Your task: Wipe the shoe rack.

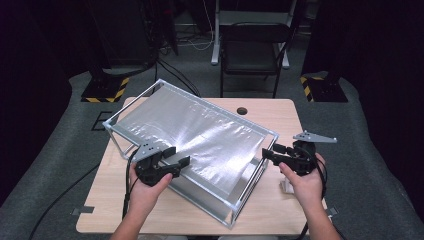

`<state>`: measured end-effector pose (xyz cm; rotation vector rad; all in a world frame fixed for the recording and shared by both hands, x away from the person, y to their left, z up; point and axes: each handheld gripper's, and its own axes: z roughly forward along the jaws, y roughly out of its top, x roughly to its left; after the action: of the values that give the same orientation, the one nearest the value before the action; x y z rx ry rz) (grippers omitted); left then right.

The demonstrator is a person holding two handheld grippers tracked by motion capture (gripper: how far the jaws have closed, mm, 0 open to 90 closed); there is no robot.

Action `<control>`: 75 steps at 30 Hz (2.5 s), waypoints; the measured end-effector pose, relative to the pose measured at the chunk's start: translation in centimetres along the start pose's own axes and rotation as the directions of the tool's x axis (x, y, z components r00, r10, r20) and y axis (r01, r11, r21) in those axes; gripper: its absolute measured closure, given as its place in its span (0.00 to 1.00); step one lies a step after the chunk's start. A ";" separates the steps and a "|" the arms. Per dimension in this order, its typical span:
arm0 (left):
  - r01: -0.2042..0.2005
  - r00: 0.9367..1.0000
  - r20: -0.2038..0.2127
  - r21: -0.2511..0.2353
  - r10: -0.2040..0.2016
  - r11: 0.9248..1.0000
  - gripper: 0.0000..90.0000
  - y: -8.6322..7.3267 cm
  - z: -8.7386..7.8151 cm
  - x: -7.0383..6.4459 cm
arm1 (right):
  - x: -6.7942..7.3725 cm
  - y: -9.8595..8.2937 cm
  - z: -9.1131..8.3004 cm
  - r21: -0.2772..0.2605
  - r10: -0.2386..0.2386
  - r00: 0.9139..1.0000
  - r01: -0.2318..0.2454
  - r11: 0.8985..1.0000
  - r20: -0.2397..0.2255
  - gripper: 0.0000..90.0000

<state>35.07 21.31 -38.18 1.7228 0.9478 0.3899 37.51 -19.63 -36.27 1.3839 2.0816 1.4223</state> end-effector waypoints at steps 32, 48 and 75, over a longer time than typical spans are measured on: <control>-0.003 1.000 0.020 -0.016 0.003 1.000 0.38 0.0 1.0 0.0 | -6.2 -9.7 -2.4 0.022 0.082 0.974 -0.088 0.996 0.212 0.48; -0.008 1.000 0.026 -0.017 0.009 1.000 0.38 0.0 1.0 0.1 | -8.4 -13.4 -2.7 0.044 0.093 0.944 -0.112 0.993 0.318 0.47; -0.019 1.000 0.005 -0.028 0.020 0.999 0.38 -0.3 1.1 -0.3 | -9.6 -15.8 -1.6 0.126 0.111 0.941 -0.159 0.979 0.321 0.78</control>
<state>35.50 20.45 -38.76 1.7084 0.9186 0.4094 32.63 -29.42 -51.27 1.7158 1.9505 1.0235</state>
